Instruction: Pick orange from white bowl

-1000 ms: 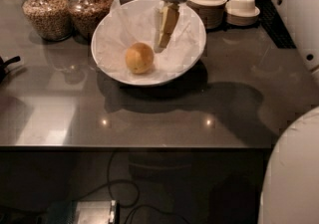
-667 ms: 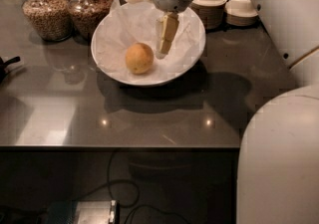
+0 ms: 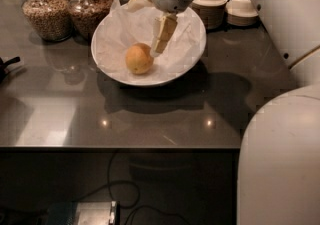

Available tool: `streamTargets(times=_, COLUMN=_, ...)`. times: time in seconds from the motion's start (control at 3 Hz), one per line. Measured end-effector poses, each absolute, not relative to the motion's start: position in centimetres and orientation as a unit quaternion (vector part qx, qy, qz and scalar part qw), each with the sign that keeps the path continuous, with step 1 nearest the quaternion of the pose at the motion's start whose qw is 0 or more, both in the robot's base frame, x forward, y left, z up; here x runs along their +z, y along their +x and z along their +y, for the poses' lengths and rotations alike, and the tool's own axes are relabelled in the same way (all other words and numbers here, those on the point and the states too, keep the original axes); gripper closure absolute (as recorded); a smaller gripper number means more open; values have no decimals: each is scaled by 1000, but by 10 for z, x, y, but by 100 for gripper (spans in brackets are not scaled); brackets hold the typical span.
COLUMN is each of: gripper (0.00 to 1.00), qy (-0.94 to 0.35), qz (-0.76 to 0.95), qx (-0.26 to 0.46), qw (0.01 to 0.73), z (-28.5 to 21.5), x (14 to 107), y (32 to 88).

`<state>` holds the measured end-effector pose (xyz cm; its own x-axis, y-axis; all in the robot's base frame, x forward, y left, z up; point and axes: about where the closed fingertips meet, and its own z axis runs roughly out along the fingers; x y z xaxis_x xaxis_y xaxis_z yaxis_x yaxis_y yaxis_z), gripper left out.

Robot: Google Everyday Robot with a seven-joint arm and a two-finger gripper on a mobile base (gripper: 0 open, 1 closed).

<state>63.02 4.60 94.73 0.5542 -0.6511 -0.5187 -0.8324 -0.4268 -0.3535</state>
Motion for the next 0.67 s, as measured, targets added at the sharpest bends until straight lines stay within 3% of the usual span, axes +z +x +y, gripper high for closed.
streamTargets(times=0.33, gripper=40, qy=-831, qz=447, qx=154, qw=295, z=46, x=947, y=630)
streamTargets(times=0.67, gripper=25, qy=-830, qz=447, qx=156, qw=294, z=48, x=944, y=631)
